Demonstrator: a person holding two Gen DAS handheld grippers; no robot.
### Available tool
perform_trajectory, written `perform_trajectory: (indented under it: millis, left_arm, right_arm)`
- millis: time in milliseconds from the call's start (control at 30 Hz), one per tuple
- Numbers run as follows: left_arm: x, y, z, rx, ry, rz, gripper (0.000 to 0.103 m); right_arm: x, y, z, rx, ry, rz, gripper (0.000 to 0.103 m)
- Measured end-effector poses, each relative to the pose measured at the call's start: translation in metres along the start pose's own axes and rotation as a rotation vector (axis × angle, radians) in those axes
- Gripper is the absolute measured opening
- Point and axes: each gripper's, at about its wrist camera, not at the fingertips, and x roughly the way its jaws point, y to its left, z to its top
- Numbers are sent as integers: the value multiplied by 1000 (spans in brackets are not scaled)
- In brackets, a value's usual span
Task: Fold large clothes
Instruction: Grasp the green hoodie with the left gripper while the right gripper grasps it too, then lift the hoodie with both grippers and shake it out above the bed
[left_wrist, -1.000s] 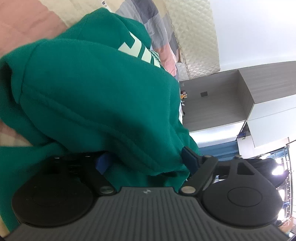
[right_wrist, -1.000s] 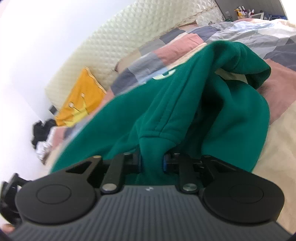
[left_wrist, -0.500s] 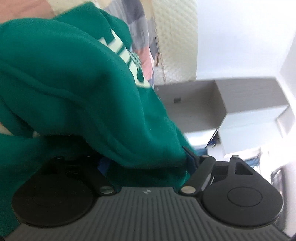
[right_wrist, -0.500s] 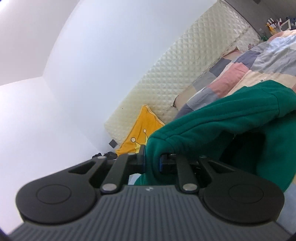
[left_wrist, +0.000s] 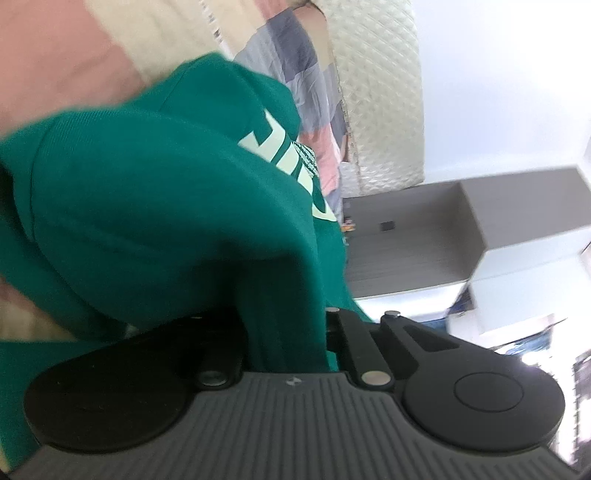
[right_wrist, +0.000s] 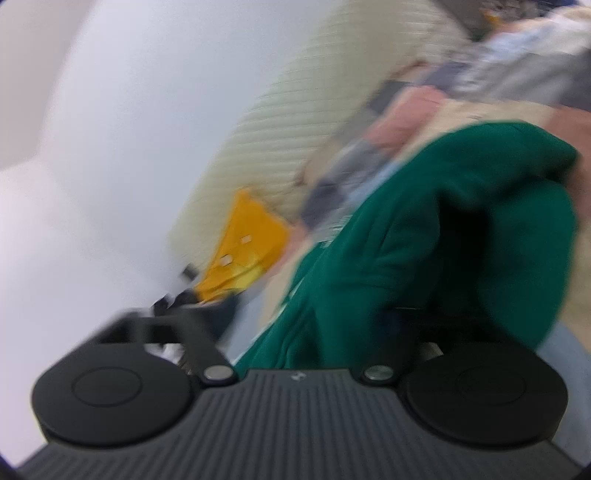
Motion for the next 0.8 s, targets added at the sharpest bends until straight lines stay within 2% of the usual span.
perform_trajectory:
  millis: [100,167,200,233,267,300,333,467,567,633,800]
  left_arm:
    - [-10,-5,2,22,-39,-7,6]
    - [-22,-4,0,17,-63,-16,6]
    - [-28,-3,0,16,-72,-16,6]
    - [-36,-1,-2,19,-77,-17,6]
    - [-38,-3,-1,28,-79,-17,5]
    - [-41,-2,-3,40,-81,-13,5]
    - [-42,-5,-2,55,-84,-1,5]
    - [-68,-18,-12,108,-138,6,4]
    - [-84,-39,-5,93,-184,-24,4]
    - [-95,-64,0,128,-219,-48,4]
    - [-155,-143,-3,245,-314,-40,4]
  right_arm:
    - [5,-17,2,78,-12,-56,88]
    - [10,-24,2,108,-7,-69,75]
    - [13,-25,1,111,11,-68,64]
    - [17,-25,-1,106,28,-80,47]
    - [19,-22,-3,92,34,-100,41]
    - [21,-20,-4,72,32,-104,30]
    - [20,-15,-4,52,18,-96,24]
    - [12,21,-3,-67,-55,-69,16]
    - [-3,44,3,-93,-96,9,15]
    - [-10,60,13,-114,-100,49,15]
    - [-40,138,49,-326,-99,133,14]
